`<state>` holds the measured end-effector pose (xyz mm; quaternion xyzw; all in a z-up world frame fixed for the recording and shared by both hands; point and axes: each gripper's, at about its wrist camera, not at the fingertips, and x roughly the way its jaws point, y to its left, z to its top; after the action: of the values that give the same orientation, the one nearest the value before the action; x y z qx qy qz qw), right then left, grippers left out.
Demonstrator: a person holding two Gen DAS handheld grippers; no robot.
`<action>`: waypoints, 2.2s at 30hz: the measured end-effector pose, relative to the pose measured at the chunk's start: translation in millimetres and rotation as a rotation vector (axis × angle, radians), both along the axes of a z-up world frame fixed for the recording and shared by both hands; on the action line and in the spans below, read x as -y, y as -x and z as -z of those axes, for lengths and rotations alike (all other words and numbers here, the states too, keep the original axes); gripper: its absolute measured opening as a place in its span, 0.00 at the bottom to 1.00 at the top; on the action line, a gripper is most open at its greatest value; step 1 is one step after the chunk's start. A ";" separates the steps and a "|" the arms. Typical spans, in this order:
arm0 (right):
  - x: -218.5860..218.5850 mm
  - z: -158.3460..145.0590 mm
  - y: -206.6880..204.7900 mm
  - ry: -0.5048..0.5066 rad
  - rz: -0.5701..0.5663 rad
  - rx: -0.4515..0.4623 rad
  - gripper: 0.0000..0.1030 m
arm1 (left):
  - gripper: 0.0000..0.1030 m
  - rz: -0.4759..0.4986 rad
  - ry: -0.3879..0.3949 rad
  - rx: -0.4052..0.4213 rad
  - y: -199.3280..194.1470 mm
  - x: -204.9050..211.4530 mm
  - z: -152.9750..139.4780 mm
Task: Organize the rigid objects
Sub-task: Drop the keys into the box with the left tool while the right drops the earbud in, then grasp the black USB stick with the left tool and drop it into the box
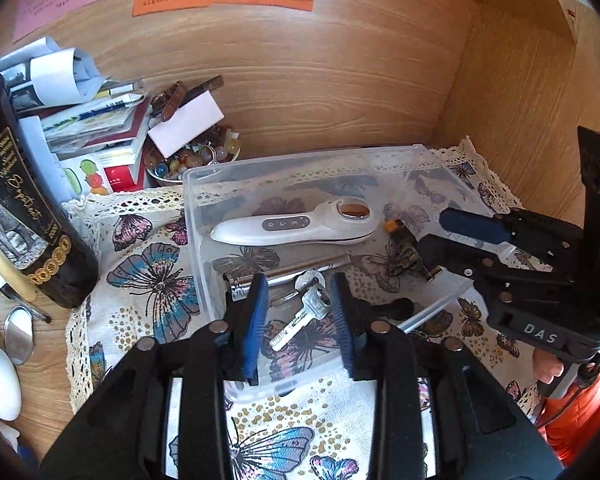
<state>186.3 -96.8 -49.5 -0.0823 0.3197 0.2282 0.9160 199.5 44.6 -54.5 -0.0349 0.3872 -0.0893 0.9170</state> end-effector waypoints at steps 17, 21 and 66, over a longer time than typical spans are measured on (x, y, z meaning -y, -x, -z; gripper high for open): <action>34.1 -25.2 60.5 -0.033 0.039 0.132 0.61 | 0.75 0.085 -0.063 0.007 61.3 41.1 7.1; 41.8 -22.2 69.3 -0.042 0.054 0.128 0.64 | 0.75 0.110 -0.073 -0.068 53.1 54.7 31.5; 52.0 -22.6 81.8 -0.090 0.065 0.127 0.64 | 0.38 -0.028 -0.041 0.091 21.6 19.1 -17.0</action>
<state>104.5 -148.7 -26.8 -0.0449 0.2527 0.2066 0.9442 177.9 25.5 -37.5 -0.0176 0.3464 -0.0701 0.9353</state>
